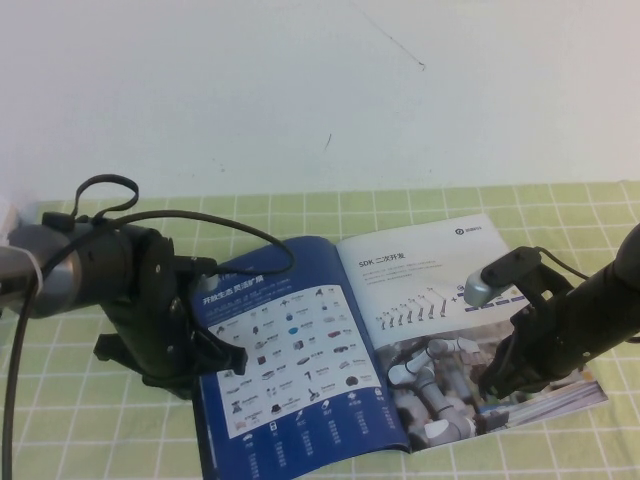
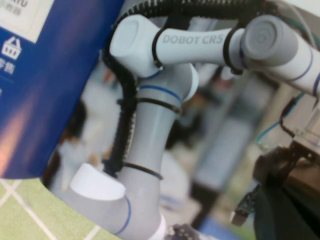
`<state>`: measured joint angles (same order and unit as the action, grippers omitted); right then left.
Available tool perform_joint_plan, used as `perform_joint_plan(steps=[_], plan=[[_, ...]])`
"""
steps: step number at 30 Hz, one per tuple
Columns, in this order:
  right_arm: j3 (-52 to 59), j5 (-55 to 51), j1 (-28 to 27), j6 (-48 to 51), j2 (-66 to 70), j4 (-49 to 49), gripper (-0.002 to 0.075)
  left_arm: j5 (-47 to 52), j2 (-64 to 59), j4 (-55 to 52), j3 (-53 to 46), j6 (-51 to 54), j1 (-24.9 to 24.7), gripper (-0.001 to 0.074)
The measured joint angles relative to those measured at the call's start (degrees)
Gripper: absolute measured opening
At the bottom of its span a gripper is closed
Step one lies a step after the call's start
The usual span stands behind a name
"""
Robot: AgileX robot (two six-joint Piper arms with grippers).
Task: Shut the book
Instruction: 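Close the open booklet and leave it lying on the table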
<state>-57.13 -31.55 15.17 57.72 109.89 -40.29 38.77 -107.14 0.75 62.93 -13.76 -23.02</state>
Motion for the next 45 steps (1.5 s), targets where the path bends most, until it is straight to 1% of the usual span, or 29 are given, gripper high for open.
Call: perform_joint_plan(steps=[2, 4, 8, 11, 14, 18, 20, 21, 23, 27, 29, 31, 34, 35, 38, 41, 42, 45], plan=[[0.0, 0.0, 0.0, -0.4, 0.0, 0.0, -0.0003, -1.2, 0.0, 5.5, 0.0, 4.1, 0.3, -0.0002], [0.0, 0.0, 0.0, -1.2, 0.0, 0.0, -0.0003, -2.5, -0.2, 13.2, 0.1, 9.3, 0.3, -0.0002], [0.0, 0.0, 0.0, -2.0, 0.0, -0.1, -0.0003, -4.0, -1.1, 32.0, 0.0, 23.3, 0.2, -0.0002], [0.0, 0.0, 0.0, -2.1, 0.1, -1.2, -0.0003, -4.4, -1.4, 47.9, -0.2, 35.2, 0.2, -0.0002], [0.0, 0.0, 0.0, -2.1, 0.3, -2.9, -0.0003, -3.8, -1.6, 64.4, -0.2, 49.3, 0.0, -0.0002], [0.1, 0.4, 0.0, -2.1, -2.2, -3.2, -0.0003, 1.4, -1.7, 85.0, -0.2, 68.2, 0.0, -0.0002], [0.0, 0.7, -0.3, -2.6, -5.8, -3.2, -0.0003, 4.1, -1.7, 91.5, -0.2, 73.6, -0.1, -0.0002], [-0.3, 0.7, -0.6, -3.3, -8.3, -3.2, -0.0003, 5.7, -1.7, 93.3, -0.2, 76.7, -0.2, -0.0002], [-1.3, 0.7, -1.3, -4.3, -13.1, -3.2, -0.0003, 7.1, -1.7, 94.8, -0.2, 79.3, -0.2, -0.0002], [-4.1, 0.0, -1.5, -5.1, -23.4, -3.8, -0.0003, 7.7, -1.7, 94.5, -0.2, 82.7, -0.2, -0.0002], [-4.5, -0.4, -1.4, -4.9, -26.1, -4.0, -0.0003, 6.7, -1.7, 93.1, -0.2, 83.1, -0.2, -0.0002], [-4.6, -1.0, -1.1, -4.7, -26.7, -4.0, -0.0003, 4.5, -1.5, 90.2, -0.2, 82.1, -0.2, -0.0002], [-4.6, -3.1, -0.9, -4.7, -23.3, -2.7, -0.0003, -0.3, -0.3, 81.8, -0.2, 76.5, -0.2, -0.0002], [-4.6, -3.5, -0.9, -4.7, -21.3, -1.7, -0.0003, -2.0, 0.2, 78.3, -0.2, 73.3, -0.2, -0.0002], [-4.6, -3.8, -0.9, -6.9, -14.8, 2.2, -0.0003, -5.4, 2.9, 62.0, -0.2, 62.3, -0.2, -0.0002], [-4.6, -3.4, -0.9, -10.8, -8.7, 6.8, -0.0003, -6.1, 5.9, 42.7, -0.2, 46.0, 0.2, -0.0002], [-4.6, -3.2, -0.9, -11.9, -6.9, 8.0, -0.0003, -5.6, 6.5, 36.0, -0.2, 39.2, 0.3, -0.0002], [-4.6, -3.2, -0.9, -13.3, -2.9, 10.1, -0.0003, -3.2, 7.2, 18.9, -0.2, 23.3, 0.5, -0.0002]])
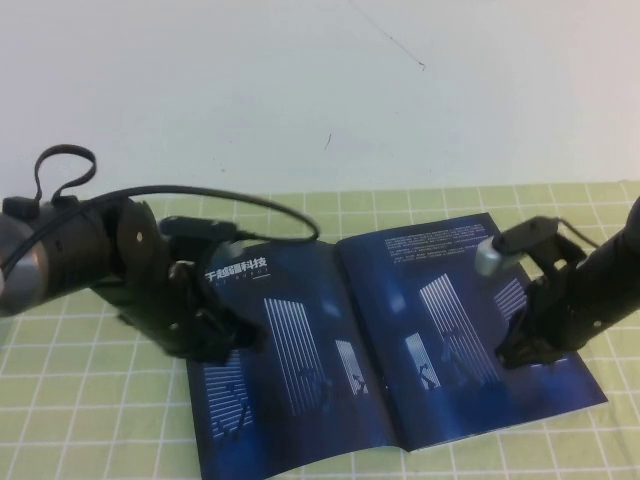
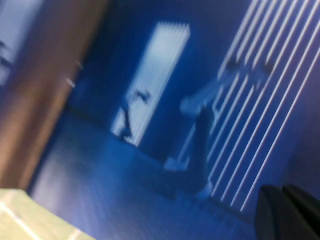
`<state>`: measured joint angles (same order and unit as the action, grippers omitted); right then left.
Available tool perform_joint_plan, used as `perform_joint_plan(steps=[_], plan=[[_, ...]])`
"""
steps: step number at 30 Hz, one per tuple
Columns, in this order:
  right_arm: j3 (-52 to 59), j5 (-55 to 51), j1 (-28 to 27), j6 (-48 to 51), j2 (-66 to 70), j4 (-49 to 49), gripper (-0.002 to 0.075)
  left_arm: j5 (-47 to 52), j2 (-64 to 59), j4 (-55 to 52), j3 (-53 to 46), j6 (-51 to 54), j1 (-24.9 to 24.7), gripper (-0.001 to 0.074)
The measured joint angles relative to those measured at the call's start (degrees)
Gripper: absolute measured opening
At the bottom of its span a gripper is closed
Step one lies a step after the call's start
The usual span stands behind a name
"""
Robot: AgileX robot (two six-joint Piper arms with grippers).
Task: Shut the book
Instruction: 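Close the open booklet and leave it lying on the table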
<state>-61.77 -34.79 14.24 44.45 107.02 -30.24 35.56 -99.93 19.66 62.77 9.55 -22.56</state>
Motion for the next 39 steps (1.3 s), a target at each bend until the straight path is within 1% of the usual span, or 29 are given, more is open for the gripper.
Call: perform_joint_plan(steps=[3, 6, 8, 12, 20, 24, 33, 36, 39], plan=[[0.0, 0.2, 0.0, -0.9, 2.8, 0.7, -0.0003, 3.2, 0.0, -17.2, 0.0, -15.0, 0.4, -0.0002], [0.0, 0.2, 0.0, -1.3, 4.2, 1.3, -0.0003, 5.3, 0.0, -27.4, 0.0, -23.2, 0.5, -0.0002], [-0.2, 0.3, 0.0, -1.3, 4.2, 1.5, -0.0003, 5.4, 0.0, -29.7, 0.0, -26.1, 0.5, -0.0002], [-0.5, 0.3, 0.0, -1.5, 4.3, 2.0, -0.0003, 5.6, -0.4, -30.9, 0.0, -28.4, 0.5, -0.0002], [-0.5, 0.8, 0.0, -2.6, 4.3, 2.2, -0.0003, 5.7, -4.8, -29.0, 0.0, -28.4, 0.5, -0.0002], [-0.5, 0.9, 0.0, -2.9, 4.3, 2.3, -0.0003, 5.1, -5.9, -23.1, 0.0, -24.1, 0.5, -0.0002], [-0.5, 1.0, 0.0, -3.0, 4.3, 1.8, -0.0003, 2.2, -5.9, -1.6, 0.0, -7.6, 0.5, -0.0002], [-0.5, 1.2, 0.0, -3.0, 4.3, 1.3, -0.0003, 1.7, -5.9, 11.1, 0.0, 1.2, 0.5, -0.0002], [-0.5, 1.4, 0.0, -3.0, 4.0, 1.4, -0.0003, 2.2, -5.9, 29.7, 0.0, 17.2, 0.5, -0.0002]])
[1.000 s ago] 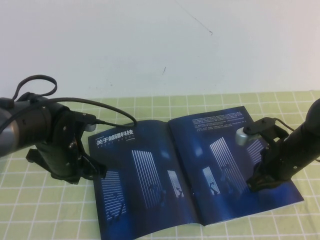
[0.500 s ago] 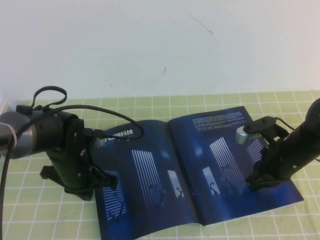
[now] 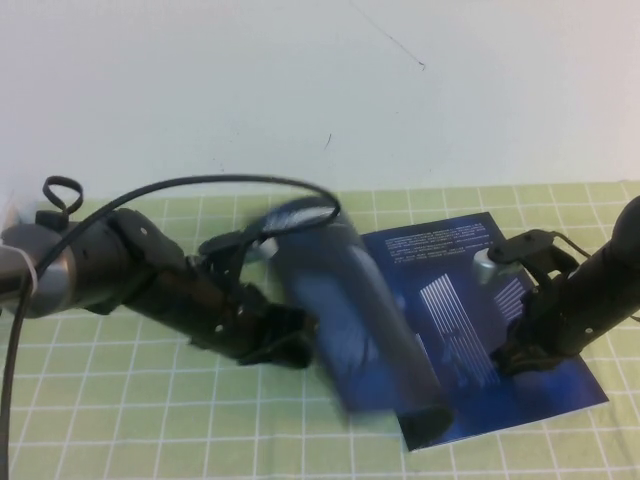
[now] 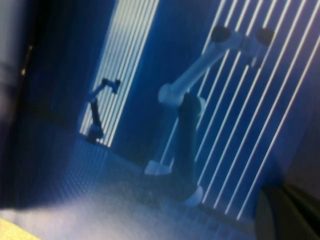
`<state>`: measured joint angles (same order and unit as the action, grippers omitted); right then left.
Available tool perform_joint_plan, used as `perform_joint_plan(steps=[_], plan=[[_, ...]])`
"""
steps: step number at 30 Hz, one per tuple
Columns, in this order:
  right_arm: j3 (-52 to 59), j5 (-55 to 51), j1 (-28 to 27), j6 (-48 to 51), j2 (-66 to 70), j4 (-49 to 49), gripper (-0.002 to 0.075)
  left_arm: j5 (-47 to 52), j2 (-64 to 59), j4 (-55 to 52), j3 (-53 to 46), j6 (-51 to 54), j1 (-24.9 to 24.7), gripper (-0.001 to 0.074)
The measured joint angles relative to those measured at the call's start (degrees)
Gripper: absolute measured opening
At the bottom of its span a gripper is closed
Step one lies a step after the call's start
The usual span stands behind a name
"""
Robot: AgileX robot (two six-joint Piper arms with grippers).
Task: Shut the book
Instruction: 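Close the open booklet and leave it lying on the table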
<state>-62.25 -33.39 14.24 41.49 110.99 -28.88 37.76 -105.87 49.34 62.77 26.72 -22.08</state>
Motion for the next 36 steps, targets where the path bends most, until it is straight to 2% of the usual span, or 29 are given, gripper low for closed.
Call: perform_joint_plan(steps=[4, 6, 8, 11, 14, 18, 24, 30, 32, 36], plan=[[-1.8, -1.4, -0.8, 0.0, -5.2, 1.7, -0.0003, 2.7, 0.0, 27.0, 0.0, 22.8, -0.8, -0.0002], [-3.7, -2.8, -1.4, -0.9, -9.4, 3.3, -0.0003, 2.8, 0.0, 35.8, 0.0, 30.7, -1.9, -0.0002], [-5.7, -4.4, -2.4, -2.5, -13.9, 6.2, -0.0003, 2.4, 0.0, 40.3, 0.0, 35.8, -3.2, -0.0002], [-8.1, -7.0, -3.1, -5.8, -21.4, 12.7, -0.0003, 1.2, 0.0, 37.4, 0.5, 36.6, -4.2, -0.0002], [-8.4, -9.7, -3.4, -10.6, -27.8, 20.8, -0.0003, -1.6, 0.6, 26.7, 1.6, 30.5, -4.6, -0.0003], [-8.4, -13.6, -3.4, -15.1, -34.0, 28.2, -0.0003, -6.0, 4.6, 2.3, 2.5, 12.7, -4.6, -0.0003], [-3.0, -15.4, -3.5, -16.9, -43.8, 28.9, -0.0003, -4.3, 15.6, -31.3, 2.7, -13.0, -4.6, -0.0003], [10.3, -11.3, -3.5, -17.7, -56.0, 28.9, -0.0003, 2.8, 29.4, -61.6, 1.6, -34.8, -4.6, -0.0003], [14.4, -9.6, -3.5, -17.8, -60.0, 28.9, -0.0003, 4.5, 34.8, -67.9, -0.2, -39.5, -4.6, -0.0003], [20.7, -6.9, -3.5, -17.9, -67.8, 26.7, -0.0003, 4.4, 45.4, -73.6, -6.1, -44.0, -4.5, -0.0003]])
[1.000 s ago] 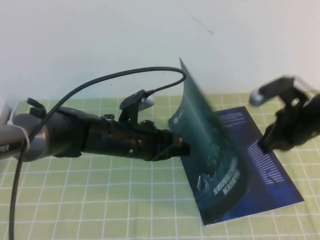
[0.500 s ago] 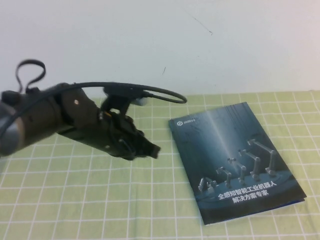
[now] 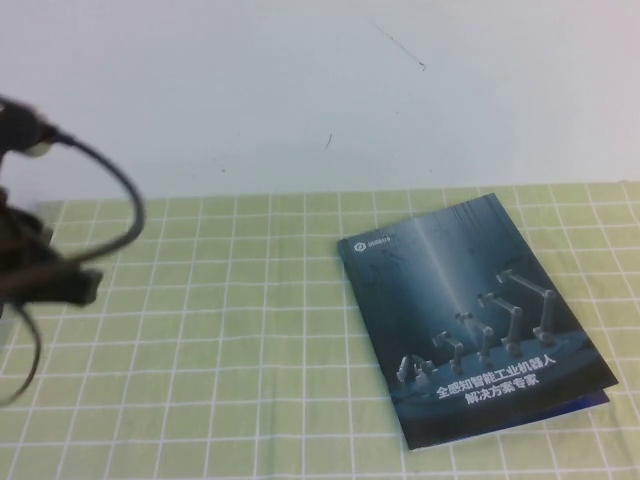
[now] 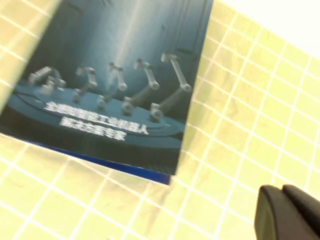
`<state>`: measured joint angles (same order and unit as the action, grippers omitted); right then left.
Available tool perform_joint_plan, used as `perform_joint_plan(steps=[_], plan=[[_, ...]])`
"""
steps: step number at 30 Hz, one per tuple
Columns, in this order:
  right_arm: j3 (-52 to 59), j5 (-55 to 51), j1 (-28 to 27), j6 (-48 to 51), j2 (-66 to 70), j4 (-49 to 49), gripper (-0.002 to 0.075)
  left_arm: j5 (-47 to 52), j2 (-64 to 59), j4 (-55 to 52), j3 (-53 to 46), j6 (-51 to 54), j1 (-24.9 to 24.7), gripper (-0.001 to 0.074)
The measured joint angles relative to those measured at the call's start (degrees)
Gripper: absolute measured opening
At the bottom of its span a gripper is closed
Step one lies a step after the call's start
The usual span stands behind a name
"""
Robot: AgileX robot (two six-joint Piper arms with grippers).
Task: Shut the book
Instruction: 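Close the open booklet and leave it lying on the table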
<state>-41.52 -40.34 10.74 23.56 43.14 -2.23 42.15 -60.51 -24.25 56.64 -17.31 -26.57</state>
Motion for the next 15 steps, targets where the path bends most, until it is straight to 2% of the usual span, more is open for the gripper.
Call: perform_joint_plan(steps=[9, 15], plan=[[15.8, 7.0, 0.0, -0.1, -18.8, -6.1, -0.0003, -12.9, 21.9, 0.7, -20.1, -1.3, -0.1, -0.0003], [22.3, 7.9, 0.0, -0.1, -23.8, -5.4, -0.0003, -17.8, 31.4, 0.7, -27.3, -1.8, -0.1, -0.0003]])
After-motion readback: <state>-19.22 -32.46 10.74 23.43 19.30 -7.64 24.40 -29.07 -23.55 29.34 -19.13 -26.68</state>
